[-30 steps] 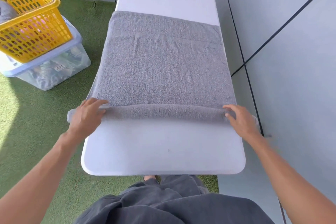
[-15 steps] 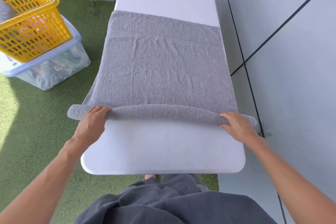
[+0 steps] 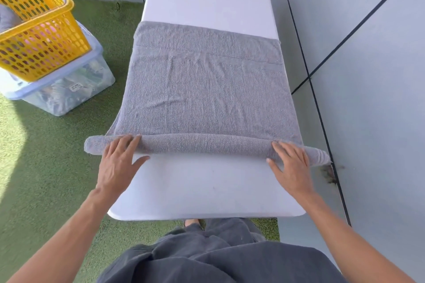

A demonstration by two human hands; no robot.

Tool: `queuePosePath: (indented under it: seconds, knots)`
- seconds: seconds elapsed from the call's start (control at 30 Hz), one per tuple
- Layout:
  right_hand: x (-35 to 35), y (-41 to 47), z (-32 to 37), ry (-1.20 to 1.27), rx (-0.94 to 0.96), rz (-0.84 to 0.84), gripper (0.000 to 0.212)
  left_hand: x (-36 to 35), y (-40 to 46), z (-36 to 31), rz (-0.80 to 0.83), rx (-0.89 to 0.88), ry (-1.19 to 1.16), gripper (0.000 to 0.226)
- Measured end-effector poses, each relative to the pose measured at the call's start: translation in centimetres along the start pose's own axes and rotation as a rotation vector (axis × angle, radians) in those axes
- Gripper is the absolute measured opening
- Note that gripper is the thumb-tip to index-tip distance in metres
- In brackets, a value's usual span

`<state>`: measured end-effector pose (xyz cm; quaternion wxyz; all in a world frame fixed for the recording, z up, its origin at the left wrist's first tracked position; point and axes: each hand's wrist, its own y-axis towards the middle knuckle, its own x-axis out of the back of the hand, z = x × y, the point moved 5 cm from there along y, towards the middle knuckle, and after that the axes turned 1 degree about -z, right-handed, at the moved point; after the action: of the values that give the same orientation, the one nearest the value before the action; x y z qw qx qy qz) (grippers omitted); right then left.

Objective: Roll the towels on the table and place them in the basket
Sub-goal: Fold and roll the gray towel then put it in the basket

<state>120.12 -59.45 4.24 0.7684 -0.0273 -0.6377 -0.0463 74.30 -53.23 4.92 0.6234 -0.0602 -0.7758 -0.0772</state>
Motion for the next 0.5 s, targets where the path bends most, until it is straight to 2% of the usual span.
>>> queuePosePath:
  seconds: [0.07, 0.17, 0.23, 0.33, 0.4, 0.47, 0.5]
  knots:
    - [-0.4, 0.3, 0.0, -0.023, -0.009, 0.049, 0.054, -0.2, 0.3, 0.0, 0.015, 0.021, -0.003, 0.056]
    - [0.1, 1.8, -0.3, 0.026, -0.021, 0.127, 0.046, 0.0, 1.6, 0.5, 0.085, 0.055, -0.003, 0.044]
    - [0.8, 2.8, -0.6, 0.128, -0.006, 0.249, 0.038, -0.1, 2.7, 1.8, 0.218, 0.081, -0.046, 0.041]
    - [1.3, 4.0, -1.7, 0.298, -0.094, 0.435, 0.031, -0.2, 3.8, 3.6, 0.397, 0.141, -0.201, 0.040]
    - [1.5, 4.8, -2.0, 0.319, -0.129, 0.300, 0.031, 0.4, 4.2, 3.8, 0.298, 0.220, -0.339, 0.036]
    - [1.6, 4.8, -1.4, 0.302, -0.124, 0.052, 0.031, 1.6, 4.0, 3.1, 0.060, 0.199, -0.267, 0.032]
    - [1.3, 4.4, -0.8, 0.285, -0.108, -0.010, 0.031, 2.0, 3.5, 2.2, -0.035, 0.163, -0.193, 0.029]
